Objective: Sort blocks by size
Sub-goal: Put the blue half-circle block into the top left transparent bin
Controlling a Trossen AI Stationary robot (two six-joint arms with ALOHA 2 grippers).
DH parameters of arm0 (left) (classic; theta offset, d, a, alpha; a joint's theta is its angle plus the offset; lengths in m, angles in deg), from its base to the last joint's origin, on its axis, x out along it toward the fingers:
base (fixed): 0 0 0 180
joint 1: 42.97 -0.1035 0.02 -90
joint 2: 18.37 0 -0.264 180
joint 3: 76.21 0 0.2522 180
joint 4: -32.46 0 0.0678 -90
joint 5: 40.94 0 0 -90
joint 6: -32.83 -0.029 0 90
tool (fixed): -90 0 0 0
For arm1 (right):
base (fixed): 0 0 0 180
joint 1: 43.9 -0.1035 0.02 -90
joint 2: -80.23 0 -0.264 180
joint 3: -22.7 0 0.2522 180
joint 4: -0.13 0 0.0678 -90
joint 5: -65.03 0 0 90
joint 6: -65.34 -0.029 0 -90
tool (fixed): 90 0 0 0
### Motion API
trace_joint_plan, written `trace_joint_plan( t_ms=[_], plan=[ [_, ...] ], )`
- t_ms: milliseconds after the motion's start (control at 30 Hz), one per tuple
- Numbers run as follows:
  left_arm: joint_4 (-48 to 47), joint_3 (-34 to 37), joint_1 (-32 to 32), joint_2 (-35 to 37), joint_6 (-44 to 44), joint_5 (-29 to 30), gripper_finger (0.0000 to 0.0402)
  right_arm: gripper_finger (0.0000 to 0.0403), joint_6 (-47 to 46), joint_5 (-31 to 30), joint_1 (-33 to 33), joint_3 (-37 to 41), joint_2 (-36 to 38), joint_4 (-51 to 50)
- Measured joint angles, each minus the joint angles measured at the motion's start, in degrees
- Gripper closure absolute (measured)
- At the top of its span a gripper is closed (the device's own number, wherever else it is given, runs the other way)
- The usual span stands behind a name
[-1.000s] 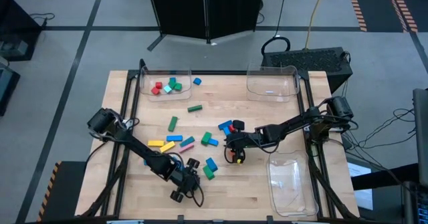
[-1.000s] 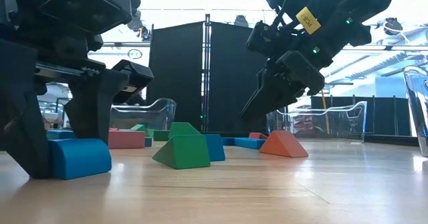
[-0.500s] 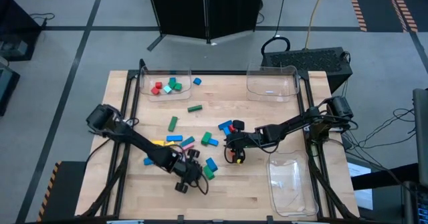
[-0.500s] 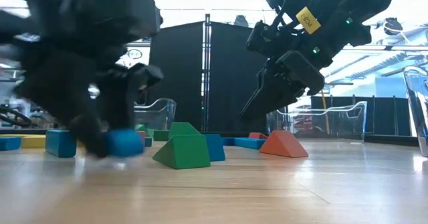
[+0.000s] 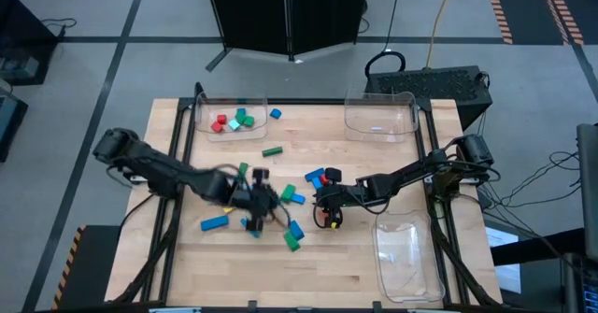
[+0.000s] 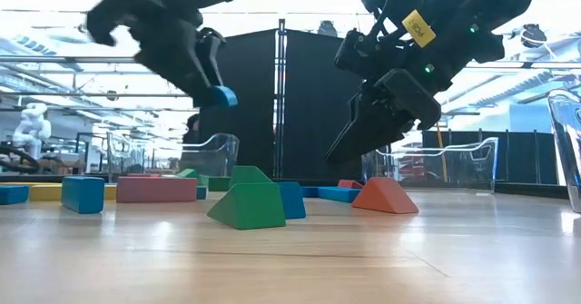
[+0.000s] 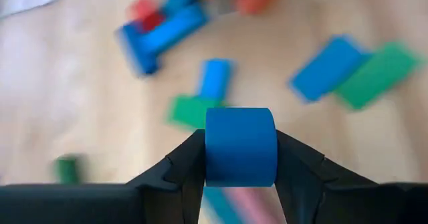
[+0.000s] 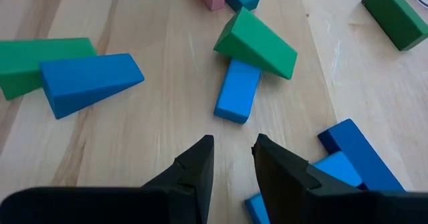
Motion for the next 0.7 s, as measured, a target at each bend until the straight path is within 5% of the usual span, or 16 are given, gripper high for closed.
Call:
trace_joint_plan(
  t_ms=[367, 700],
  plan=[
    [-3.5, 0.0, -19.9, 11.0, -3.0, 1.7, 0.0252, 0.0303, -0.2, 0.0, 0.0, 0.0, 0.0, 0.0],
    [-3.8, 0.0, -36.9, 11.4, -2.9, 1.8, 0.0252, 0.0303, -0.2, 0.2, 0.0, 0.0, 0.0, -0.1]
  ],
)
